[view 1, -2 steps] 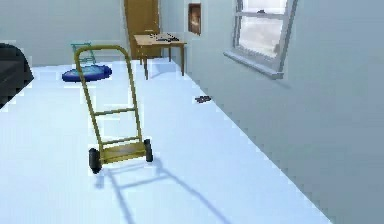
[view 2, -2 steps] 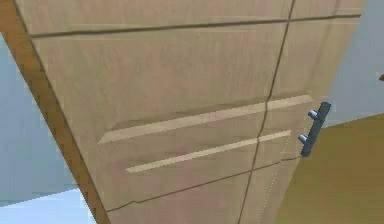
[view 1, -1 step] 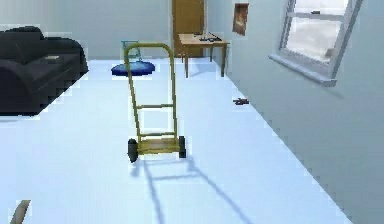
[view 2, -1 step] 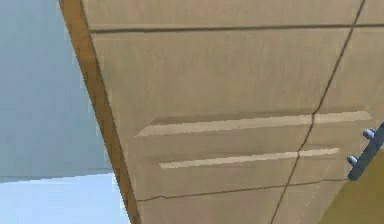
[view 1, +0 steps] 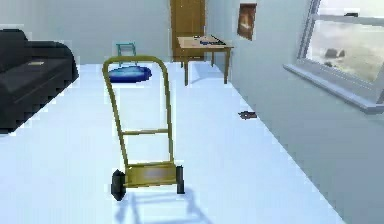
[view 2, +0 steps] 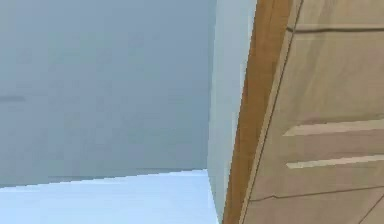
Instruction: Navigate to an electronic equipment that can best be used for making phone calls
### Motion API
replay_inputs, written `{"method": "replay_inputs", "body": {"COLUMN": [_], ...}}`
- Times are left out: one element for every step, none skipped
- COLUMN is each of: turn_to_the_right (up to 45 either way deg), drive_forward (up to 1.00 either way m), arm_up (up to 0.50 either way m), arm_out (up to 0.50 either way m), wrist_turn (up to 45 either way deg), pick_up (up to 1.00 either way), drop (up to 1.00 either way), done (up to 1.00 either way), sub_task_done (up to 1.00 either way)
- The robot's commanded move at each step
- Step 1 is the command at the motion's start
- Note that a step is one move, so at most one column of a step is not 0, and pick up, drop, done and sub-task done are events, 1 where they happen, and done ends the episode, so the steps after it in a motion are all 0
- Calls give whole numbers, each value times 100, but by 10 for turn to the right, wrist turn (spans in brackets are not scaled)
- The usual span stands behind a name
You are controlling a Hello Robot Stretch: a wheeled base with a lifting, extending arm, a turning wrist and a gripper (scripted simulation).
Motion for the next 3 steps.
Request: {"method": "replay_inputs", "body": {"turn_to_the_right": [210,0,0], "drive_forward": [0,100,20], "arm_up": [0,0,0], "arm_out": [0,0,0], "wrist_turn": [0,0,0], "pick_up": [0,0,0], "drop": [0,0,0], "done": [0,0,0], "sub_task_done": [0,0,0]}}
